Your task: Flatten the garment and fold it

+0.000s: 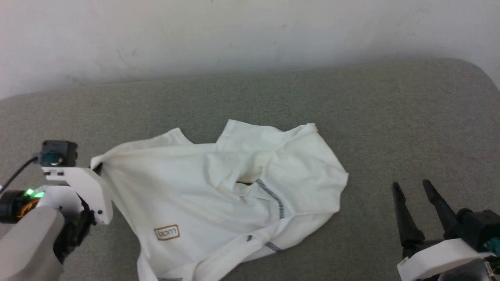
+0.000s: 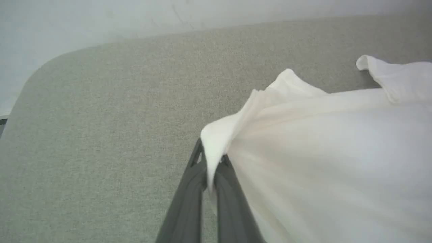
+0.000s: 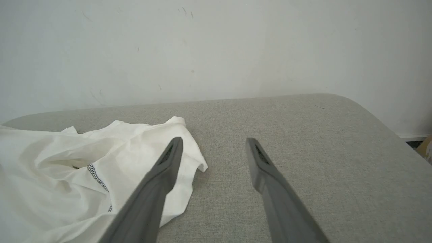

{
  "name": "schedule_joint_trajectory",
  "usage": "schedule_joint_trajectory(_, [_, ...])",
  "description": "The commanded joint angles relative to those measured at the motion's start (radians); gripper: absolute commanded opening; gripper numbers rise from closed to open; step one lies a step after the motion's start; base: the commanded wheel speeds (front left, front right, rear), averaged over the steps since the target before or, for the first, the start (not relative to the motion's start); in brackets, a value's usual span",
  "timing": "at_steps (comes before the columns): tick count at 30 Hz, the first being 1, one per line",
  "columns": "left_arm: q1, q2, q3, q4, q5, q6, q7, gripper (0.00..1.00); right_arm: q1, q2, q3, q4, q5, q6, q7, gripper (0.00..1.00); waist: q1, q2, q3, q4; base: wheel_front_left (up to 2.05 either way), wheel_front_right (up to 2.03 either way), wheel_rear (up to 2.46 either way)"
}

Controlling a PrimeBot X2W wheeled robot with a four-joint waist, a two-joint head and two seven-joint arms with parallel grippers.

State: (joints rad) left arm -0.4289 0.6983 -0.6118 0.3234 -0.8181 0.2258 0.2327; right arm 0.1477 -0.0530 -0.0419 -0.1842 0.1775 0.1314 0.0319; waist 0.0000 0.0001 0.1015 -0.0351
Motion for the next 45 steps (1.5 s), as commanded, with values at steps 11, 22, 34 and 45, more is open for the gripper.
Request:
schedule_joint_trajectory(11, [0.063, -0.057, 0.124, 0.158, -0.098, 0.008, -0.202, 1.00, -0.015, 0.003, -0.001, 0.016, 0.010, -0.001, -0.008, 1.00, 0.0000, -0.0001, 0.020, -0.020, 0.00, 0.00, 0.00])
schedule_joint_trajectory(22, [0.187, -0.160, 0.222, -0.011, 0.021, 0.018, -0.493, 1.00, -0.046, 0.003, 0.008, 0.057, -0.017, -0.001, 0.002, 1.00, 0.0000, -0.0001, -0.023, 0.007, 0.00, 0.00, 0.00])
schedule_joint_trajectory(34, [0.369, -0.386, 0.414, -0.324, 0.383, -0.073, -0.494, 1.00, -0.147, -0.054, 0.042, 0.175, 0.040, -0.001, 0.053, 1.00, 0.0000, -0.0001, -0.006, 0.091, 0.00, 0.00, 0.00])
schedule_joint_trajectory(45, [0.370, -0.563, 0.484, -0.345, 0.511, -0.194, -0.494, 1.00, -0.573, -0.204, 0.265, 0.606, 0.237, -0.001, 0.340, 1.00, 0.0000, -0.0001, 0.099, 0.204, 0.00, 0.00, 0.00])
